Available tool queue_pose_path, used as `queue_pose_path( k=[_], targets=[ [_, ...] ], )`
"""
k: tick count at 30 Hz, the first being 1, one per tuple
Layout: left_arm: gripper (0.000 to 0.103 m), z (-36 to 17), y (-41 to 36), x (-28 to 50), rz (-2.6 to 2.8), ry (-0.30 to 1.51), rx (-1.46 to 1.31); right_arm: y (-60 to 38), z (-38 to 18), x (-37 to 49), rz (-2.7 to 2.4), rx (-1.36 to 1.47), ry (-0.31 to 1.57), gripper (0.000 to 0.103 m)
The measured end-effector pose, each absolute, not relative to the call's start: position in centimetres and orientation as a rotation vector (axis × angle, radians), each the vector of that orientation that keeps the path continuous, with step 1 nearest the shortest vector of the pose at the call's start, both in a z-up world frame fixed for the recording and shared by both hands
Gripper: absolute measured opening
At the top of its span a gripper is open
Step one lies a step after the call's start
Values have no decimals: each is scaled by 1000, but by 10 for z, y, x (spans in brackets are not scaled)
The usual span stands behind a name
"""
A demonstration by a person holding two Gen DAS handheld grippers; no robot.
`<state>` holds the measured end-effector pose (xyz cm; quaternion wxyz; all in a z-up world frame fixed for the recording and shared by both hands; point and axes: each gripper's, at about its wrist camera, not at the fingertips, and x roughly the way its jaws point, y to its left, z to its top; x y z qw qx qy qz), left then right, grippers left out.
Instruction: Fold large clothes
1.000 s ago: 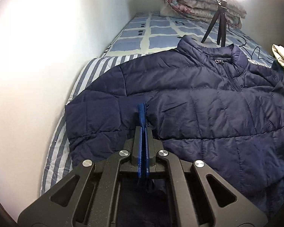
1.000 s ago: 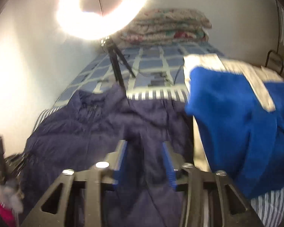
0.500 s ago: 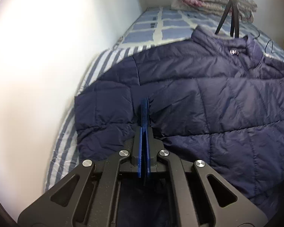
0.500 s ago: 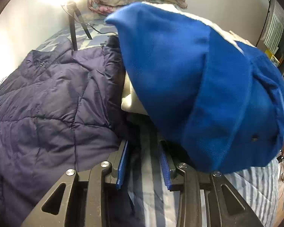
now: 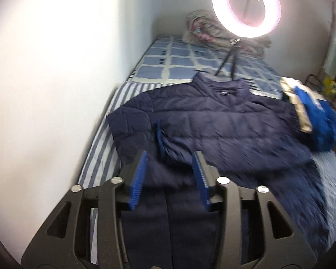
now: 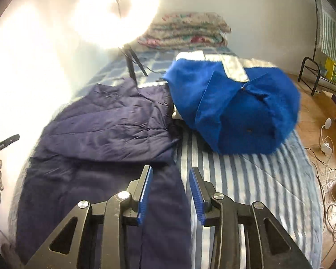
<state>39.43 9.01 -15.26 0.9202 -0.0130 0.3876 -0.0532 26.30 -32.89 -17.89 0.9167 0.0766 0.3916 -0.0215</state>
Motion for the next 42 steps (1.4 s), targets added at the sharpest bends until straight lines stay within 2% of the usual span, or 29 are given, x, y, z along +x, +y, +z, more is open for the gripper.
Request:
queue_pose_path(
  k=[2,3,8,9,14,17,31,41,42],
  targets=[
    [65,-143,93,365,-134,788,-33,-324,-168,236,-23,167,782,42],
    [66,-139,95,348,-148,788,-29,-325,-161,220,-12,170,771,46],
    [67,-137,106,267,-193,847,-8,-321,-147,149,19,156,746,55],
    [67,-137,108,254,-189,852,4,-321,-148,136,21,164,748,57],
    [68,-154,125,191,-178,914,0,-321,-163,84,11,190,809,58],
    [68,-169,142,166,-169,955,-55,-321,-177,60,-4,211,839,65],
    [68,-262,182,123,-181,1227,-364,-329,-275,30,-25,461,1088,67],
    [68,-286,184,109,-196,1271,-482,-310,-292,44,33,467,1157,68],
    [64,-286,183,109,-203,1272,-480,-309,-296,46,37,471,1170,68]
  ],
)
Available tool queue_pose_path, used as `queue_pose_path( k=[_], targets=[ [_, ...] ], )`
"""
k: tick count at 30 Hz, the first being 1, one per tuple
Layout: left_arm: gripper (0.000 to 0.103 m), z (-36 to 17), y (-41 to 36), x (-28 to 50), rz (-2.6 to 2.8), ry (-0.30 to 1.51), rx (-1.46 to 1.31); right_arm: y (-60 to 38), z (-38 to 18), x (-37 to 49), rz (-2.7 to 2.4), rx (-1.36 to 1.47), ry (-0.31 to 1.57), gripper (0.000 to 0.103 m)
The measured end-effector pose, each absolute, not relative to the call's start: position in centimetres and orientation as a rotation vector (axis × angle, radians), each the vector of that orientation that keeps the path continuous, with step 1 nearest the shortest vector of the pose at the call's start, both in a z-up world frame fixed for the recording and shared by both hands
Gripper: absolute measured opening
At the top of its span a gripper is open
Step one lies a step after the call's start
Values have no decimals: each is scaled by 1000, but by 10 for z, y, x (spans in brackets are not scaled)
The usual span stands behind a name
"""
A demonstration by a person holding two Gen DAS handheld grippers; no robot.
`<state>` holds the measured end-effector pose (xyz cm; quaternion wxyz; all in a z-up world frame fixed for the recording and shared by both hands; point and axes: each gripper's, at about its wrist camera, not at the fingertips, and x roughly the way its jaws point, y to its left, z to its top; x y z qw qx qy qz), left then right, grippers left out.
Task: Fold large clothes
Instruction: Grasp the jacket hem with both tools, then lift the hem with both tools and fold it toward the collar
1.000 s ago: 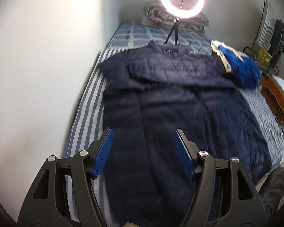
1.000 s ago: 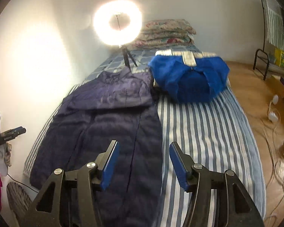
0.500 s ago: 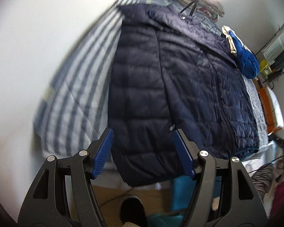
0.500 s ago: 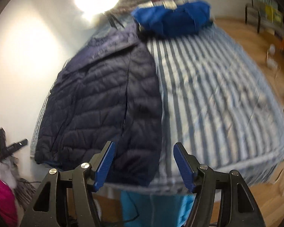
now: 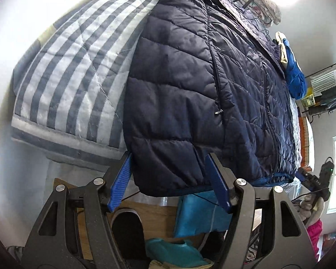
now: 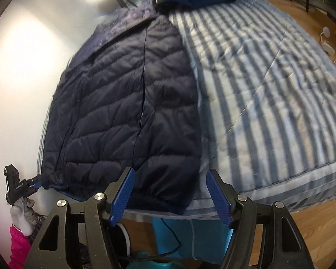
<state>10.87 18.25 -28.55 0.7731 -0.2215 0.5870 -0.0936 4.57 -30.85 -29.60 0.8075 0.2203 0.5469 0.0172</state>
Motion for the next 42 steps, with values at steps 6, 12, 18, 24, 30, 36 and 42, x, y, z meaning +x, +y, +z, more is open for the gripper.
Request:
queue_pose_path(
  k=[6,12,18,24,30,36,42],
  targets=[
    [29,-285,168,108,-221,1276,-417,-296,-310,50,64,469,1222,68],
    [11,-278,164,108,-229,1233,-403,-291,-314,54,96,476,1237,41],
    [7,-257,167,109,-242,1165,-433,-297,-303,52,140,546,1177,12],
    [6,-210,165,121,-269,1053,-414,-303,-263,49,167,560,1067,6],
    [5,-161,156,139,-275,942,-373,-312,-219,59,187,575,944,5],
    [5,-112,146,172,-267,852,-331,-308,-178,84,185,536,853,4],
    [5,-75,136,216,-274,775,-295,-307,-137,115,146,501,778,4]
  ],
)
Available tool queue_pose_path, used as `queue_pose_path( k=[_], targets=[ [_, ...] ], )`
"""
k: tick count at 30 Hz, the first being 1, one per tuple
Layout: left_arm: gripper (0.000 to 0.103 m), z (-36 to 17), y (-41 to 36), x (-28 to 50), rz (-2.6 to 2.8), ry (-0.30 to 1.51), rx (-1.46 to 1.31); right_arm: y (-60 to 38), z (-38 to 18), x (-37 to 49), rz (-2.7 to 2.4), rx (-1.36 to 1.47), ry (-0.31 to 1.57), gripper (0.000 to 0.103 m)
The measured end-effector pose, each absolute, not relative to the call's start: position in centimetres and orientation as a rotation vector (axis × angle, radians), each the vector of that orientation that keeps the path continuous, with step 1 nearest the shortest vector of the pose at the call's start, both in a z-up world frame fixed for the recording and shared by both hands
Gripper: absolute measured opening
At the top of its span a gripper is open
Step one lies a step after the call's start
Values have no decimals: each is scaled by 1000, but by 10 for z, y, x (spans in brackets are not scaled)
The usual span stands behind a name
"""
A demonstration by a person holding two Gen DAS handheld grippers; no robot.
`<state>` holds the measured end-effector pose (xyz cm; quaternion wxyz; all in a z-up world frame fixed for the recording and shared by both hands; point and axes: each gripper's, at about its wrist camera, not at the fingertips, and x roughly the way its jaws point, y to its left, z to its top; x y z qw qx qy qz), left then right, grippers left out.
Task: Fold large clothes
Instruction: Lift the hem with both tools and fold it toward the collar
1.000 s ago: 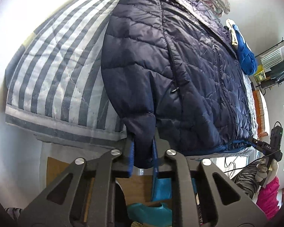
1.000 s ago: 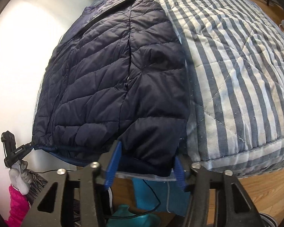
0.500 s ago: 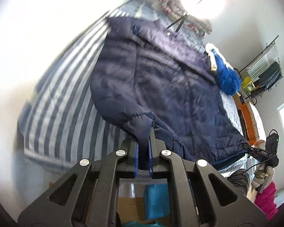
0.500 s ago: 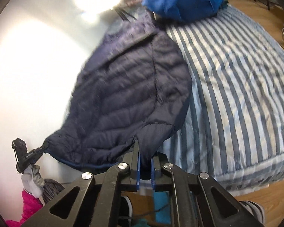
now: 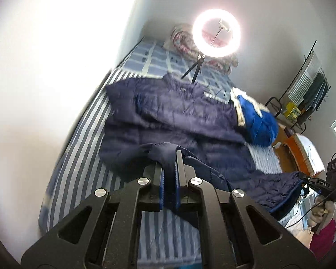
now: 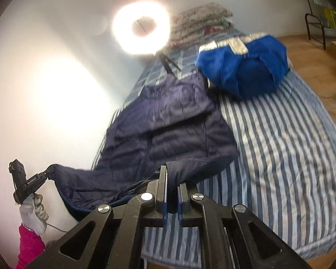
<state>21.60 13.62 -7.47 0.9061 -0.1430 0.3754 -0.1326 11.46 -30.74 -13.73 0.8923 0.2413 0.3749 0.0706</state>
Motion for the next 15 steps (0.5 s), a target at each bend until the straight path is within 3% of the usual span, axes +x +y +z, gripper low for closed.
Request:
queue_pose_path(
  k=[8,15],
  targets=[
    [5,-61,132,296,-264,733,-305,-311,-99,191,57,431,725,4],
    [4,-81,141,377,-198,742,-310,-307,-96,282,-20,346,722,4]
  ],
)
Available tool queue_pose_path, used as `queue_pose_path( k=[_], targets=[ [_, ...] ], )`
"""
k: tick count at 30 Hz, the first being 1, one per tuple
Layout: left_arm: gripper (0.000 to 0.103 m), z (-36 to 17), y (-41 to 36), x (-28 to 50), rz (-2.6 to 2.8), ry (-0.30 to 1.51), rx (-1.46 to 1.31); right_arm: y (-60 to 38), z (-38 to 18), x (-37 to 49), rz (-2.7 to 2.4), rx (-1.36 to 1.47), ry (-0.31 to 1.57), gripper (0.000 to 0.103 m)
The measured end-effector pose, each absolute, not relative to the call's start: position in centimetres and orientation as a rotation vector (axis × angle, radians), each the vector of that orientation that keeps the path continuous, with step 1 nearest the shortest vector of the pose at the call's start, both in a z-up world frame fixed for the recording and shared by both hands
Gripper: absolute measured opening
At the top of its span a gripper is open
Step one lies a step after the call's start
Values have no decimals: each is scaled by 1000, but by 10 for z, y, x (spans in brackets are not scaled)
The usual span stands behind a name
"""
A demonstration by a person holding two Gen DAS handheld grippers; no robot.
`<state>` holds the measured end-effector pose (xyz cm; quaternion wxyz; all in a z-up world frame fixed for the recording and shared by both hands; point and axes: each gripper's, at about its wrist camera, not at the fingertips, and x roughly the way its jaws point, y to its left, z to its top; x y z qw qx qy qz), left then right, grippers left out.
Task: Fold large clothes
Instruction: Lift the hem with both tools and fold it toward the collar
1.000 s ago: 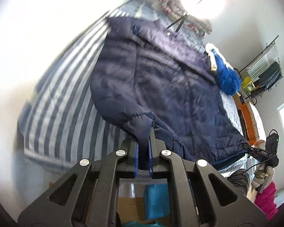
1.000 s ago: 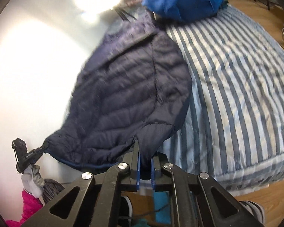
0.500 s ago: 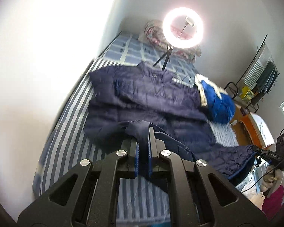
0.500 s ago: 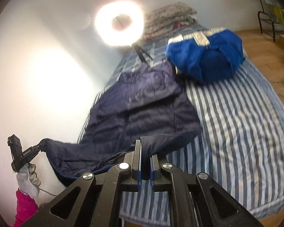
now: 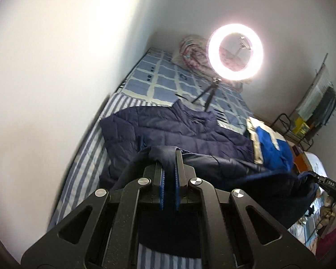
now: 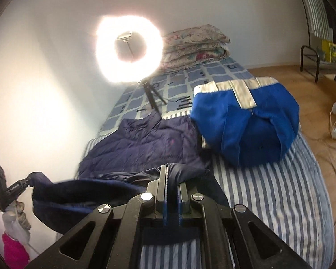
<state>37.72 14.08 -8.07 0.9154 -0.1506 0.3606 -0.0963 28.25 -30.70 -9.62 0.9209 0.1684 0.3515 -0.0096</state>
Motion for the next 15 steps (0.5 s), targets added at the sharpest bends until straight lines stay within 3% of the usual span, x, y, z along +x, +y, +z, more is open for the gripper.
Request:
queue_pose_path(
  k=[15],
  targets=[
    [5,-201,122,519,-73,938,-187,-291,-200,449,-162,159,901,4]
  ],
)
